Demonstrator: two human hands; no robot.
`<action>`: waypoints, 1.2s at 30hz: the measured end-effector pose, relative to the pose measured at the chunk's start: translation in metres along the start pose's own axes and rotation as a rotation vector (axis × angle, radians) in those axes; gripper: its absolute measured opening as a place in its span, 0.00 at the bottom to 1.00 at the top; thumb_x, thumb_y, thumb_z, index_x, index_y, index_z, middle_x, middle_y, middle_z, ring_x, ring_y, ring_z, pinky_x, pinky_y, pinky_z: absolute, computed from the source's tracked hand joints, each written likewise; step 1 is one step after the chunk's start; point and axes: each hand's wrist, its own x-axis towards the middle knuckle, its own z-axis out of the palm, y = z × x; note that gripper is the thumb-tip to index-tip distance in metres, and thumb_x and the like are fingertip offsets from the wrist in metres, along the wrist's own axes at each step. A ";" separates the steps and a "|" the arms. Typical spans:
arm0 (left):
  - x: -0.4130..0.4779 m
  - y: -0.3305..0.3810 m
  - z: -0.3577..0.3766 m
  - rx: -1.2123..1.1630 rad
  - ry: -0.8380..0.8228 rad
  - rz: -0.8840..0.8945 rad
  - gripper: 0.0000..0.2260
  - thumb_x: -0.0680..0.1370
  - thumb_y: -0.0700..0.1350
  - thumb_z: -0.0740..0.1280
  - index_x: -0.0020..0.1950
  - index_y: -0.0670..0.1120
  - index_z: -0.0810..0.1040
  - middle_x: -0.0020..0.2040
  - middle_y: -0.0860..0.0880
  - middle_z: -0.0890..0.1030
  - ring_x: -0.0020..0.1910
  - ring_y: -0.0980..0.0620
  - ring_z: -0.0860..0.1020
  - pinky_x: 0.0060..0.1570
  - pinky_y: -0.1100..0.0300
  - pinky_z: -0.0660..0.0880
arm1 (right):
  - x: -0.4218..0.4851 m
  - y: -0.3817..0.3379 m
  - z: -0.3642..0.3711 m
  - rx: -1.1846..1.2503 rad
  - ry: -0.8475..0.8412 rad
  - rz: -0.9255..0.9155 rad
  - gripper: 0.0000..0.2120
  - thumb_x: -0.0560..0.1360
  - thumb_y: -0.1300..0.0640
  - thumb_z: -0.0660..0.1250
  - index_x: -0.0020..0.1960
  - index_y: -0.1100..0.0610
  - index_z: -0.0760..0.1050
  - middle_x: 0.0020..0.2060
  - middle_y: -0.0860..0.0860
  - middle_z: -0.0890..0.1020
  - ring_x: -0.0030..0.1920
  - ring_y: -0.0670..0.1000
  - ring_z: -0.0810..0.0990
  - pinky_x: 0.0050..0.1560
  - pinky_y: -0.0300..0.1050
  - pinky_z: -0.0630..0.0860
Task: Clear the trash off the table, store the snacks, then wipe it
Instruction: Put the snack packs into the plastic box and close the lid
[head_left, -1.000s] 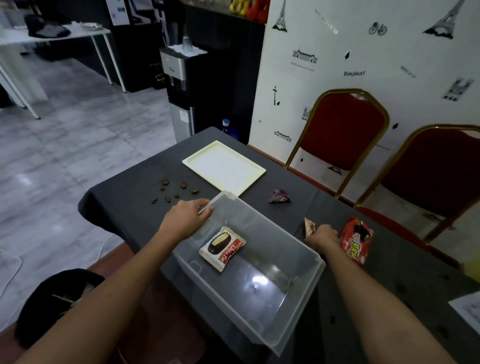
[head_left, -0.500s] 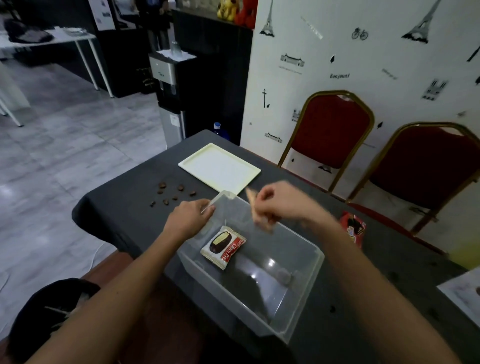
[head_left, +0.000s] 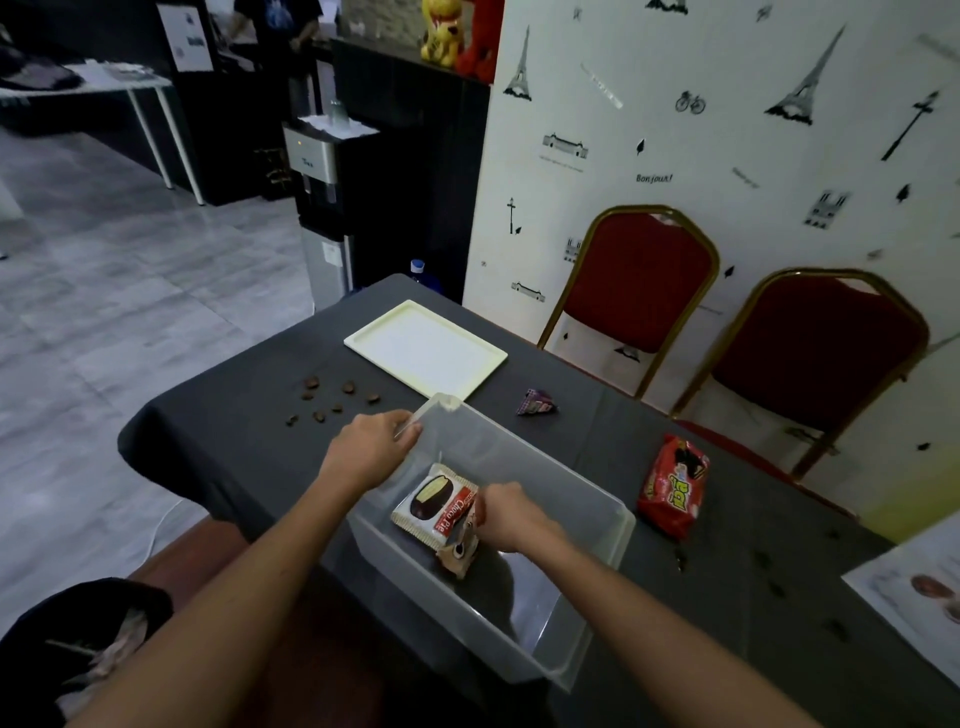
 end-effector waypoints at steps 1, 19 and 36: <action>0.000 0.000 0.000 -0.002 0.005 -0.002 0.19 0.78 0.61 0.56 0.63 0.54 0.76 0.56 0.46 0.82 0.53 0.44 0.80 0.51 0.51 0.77 | -0.002 0.002 0.001 -0.037 -0.032 -0.048 0.13 0.75 0.57 0.68 0.57 0.59 0.76 0.55 0.57 0.79 0.52 0.56 0.80 0.50 0.46 0.78; -0.003 0.002 -0.002 0.065 0.028 -0.011 0.18 0.79 0.61 0.55 0.62 0.55 0.76 0.54 0.46 0.83 0.51 0.44 0.80 0.47 0.53 0.77 | 0.033 0.005 -0.155 0.295 0.151 -0.046 0.17 0.78 0.55 0.61 0.32 0.56 0.77 0.23 0.48 0.79 0.20 0.43 0.74 0.20 0.32 0.67; -0.005 0.010 -0.003 0.178 0.060 -0.070 0.16 0.78 0.60 0.56 0.54 0.52 0.78 0.43 0.46 0.82 0.42 0.44 0.80 0.38 0.55 0.75 | 0.160 0.072 -0.094 -0.232 0.274 0.142 0.14 0.78 0.59 0.66 0.62 0.62 0.75 0.60 0.60 0.73 0.58 0.61 0.76 0.57 0.53 0.75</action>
